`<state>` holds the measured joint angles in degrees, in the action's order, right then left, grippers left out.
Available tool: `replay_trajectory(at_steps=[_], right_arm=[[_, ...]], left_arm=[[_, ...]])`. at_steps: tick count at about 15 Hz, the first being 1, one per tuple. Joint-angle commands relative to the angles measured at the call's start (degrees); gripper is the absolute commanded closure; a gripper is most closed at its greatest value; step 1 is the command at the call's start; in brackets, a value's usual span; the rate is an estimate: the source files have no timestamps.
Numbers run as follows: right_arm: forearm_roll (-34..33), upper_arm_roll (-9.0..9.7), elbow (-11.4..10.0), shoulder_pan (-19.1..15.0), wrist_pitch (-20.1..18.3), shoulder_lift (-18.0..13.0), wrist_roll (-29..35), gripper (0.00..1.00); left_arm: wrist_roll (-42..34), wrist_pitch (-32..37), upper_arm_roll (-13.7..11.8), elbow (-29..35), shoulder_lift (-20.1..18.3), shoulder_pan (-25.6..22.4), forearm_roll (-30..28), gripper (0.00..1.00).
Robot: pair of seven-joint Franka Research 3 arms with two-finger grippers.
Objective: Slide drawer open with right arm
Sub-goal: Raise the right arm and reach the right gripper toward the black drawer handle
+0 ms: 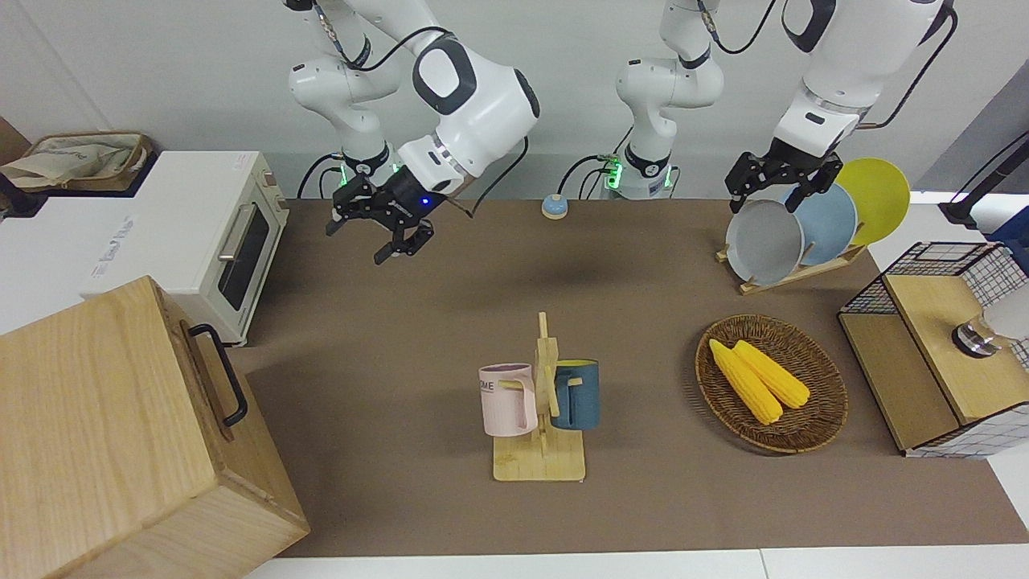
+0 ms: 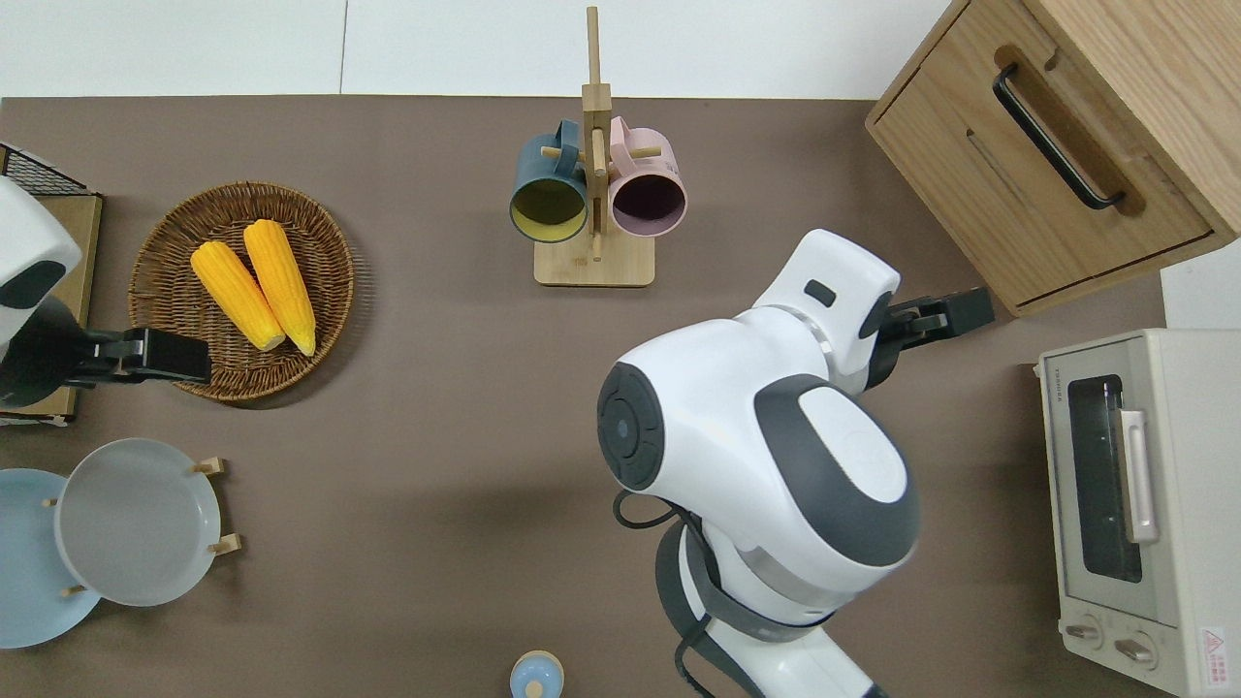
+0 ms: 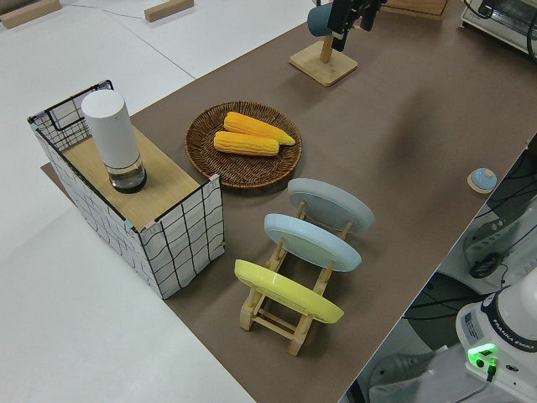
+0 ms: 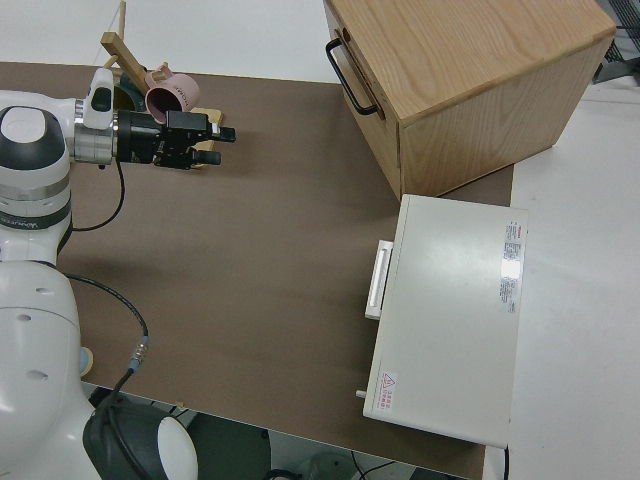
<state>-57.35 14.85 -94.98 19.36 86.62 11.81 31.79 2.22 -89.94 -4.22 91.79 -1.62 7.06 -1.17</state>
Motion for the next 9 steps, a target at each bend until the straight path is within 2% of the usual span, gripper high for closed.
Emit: replay_trajectory(at_steps=[1, 4, 9], right_arm=[[-6.8, 0.35, 0.14, 1.82, -3.38, 4.17, 4.24, 0.015], [-11.45, 0.35, 0.41, 3.4, -5.23, 6.9, 4.25, 0.015], [-15.59, 0.27, 0.41, 3.76, -5.32, 8.75, 3.46, 0.015]], left_arm=[[0.06, 0.82, -0.17, -0.13, -0.48, 0.15, 0.73, 0.0], [0.06, 0.82, -0.17, -0.12, -0.48, 0.15, 0.73, 0.0], [0.06, 0.82, -0.17, -0.12, -0.48, 0.15, 0.73, 0.0]])
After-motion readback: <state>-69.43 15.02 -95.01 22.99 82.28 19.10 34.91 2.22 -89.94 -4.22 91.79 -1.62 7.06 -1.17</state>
